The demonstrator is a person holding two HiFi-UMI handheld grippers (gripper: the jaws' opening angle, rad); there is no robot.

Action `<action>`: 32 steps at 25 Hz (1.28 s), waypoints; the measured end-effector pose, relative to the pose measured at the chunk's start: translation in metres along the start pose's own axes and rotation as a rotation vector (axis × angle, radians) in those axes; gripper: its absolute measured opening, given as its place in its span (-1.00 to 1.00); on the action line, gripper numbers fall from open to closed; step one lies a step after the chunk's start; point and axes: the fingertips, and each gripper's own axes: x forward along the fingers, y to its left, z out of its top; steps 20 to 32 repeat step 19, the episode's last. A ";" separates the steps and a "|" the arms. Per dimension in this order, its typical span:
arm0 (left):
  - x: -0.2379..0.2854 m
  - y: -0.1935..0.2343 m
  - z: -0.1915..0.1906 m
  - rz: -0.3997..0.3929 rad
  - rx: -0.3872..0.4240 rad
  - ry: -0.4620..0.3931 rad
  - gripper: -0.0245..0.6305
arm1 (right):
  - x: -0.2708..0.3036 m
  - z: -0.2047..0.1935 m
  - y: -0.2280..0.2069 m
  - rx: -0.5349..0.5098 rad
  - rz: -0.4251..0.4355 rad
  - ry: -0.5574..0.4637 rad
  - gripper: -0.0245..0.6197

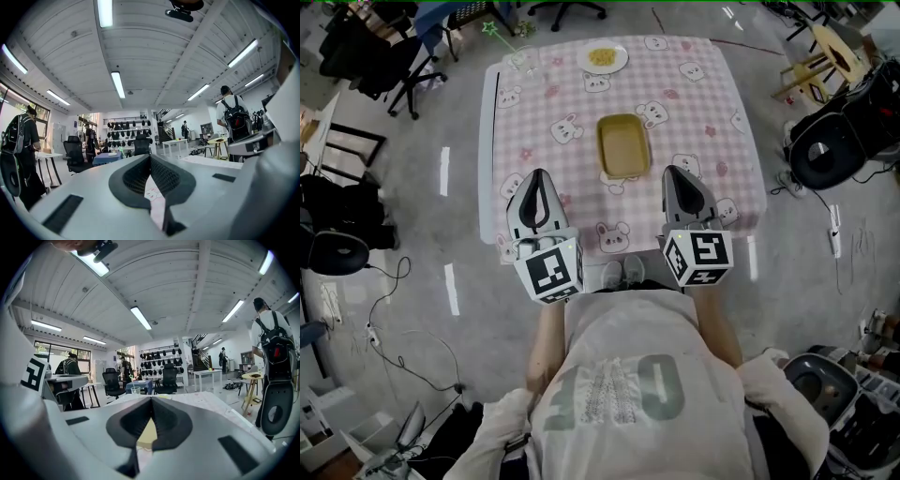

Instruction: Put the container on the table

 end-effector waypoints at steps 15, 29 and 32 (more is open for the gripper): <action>0.004 -0.003 -0.006 -0.016 -0.009 0.011 -0.84 | 0.002 0.007 0.000 -0.007 -0.001 -0.013 -0.83; 0.004 -0.005 -0.007 -0.017 -0.013 0.012 -0.84 | 0.001 0.005 0.000 -0.006 -0.001 -0.011 -0.83; 0.004 -0.005 -0.007 -0.017 -0.013 0.012 -0.84 | 0.001 0.005 0.000 -0.006 -0.001 -0.011 -0.83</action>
